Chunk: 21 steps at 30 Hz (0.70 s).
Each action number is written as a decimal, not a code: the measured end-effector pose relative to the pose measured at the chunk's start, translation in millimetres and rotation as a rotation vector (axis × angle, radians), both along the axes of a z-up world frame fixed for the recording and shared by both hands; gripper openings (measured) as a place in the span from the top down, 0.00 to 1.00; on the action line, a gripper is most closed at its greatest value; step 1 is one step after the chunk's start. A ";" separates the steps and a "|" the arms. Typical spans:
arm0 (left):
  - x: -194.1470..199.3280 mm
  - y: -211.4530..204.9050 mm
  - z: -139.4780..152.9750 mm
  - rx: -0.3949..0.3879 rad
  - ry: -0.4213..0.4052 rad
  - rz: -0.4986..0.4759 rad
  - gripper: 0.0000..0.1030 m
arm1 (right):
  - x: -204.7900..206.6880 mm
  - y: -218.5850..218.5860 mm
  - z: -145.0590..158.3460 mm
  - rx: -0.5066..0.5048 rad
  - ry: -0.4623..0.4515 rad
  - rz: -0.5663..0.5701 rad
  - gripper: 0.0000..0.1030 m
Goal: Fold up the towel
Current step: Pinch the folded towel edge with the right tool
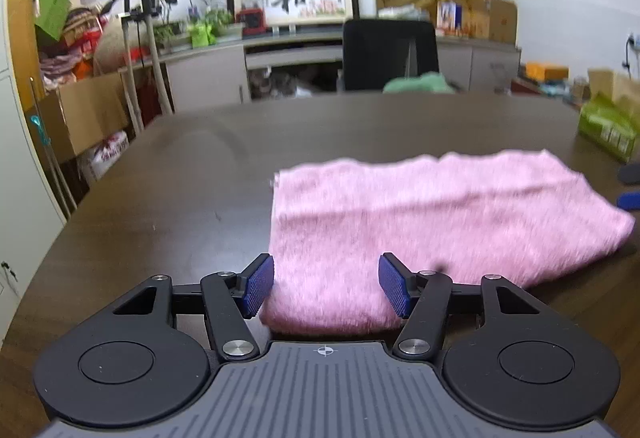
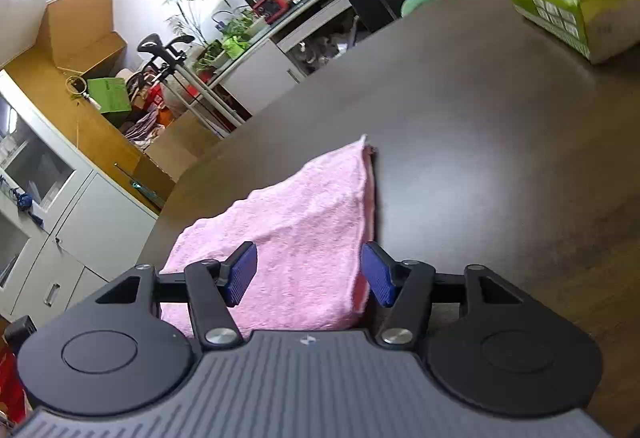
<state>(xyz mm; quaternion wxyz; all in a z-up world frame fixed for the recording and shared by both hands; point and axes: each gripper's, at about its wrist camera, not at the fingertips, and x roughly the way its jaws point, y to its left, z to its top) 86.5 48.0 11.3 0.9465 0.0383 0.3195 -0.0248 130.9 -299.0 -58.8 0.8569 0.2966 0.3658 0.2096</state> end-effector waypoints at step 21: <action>-1.7 14.9 -1.7 -0.049 0.031 0.030 0.25 | 62.4 11.9 -18.8 0.017 0.135 0.011 0.88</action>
